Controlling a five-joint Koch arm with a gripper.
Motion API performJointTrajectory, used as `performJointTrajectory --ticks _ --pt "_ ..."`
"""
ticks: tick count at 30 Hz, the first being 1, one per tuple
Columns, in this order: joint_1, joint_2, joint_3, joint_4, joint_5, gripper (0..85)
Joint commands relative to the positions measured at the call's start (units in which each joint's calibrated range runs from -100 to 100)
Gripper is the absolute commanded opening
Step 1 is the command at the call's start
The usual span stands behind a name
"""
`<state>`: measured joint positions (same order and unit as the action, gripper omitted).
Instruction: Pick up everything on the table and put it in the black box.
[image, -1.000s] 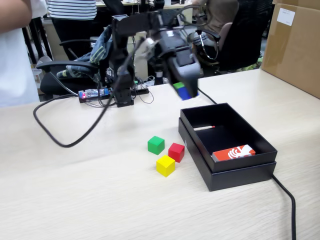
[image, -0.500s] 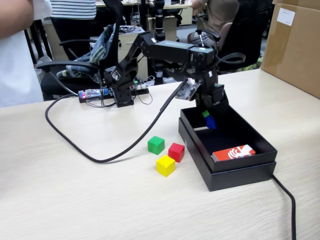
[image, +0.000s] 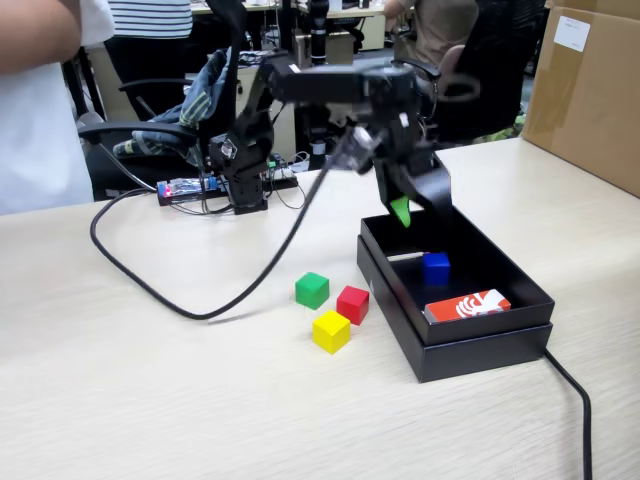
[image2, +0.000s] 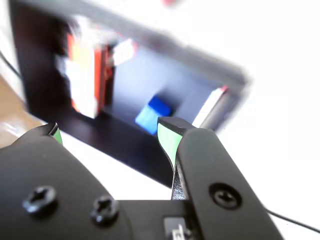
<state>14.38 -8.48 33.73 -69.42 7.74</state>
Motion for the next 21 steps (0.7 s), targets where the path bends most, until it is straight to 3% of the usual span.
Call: performJointTrajectory --ticks 1,6,11,21 --pt "-2.9 -16.0 -0.9 -3.1 -1.7 40.4" --pt "-7.0 -28.3 -15.4 -3.2 -4.9 41.6" --pt "-8.6 -29.1 -29.7 -2.6 -6.2 48.0" --pt "-8.8 -3.2 -25.6 -0.4 -5.4 48.7"
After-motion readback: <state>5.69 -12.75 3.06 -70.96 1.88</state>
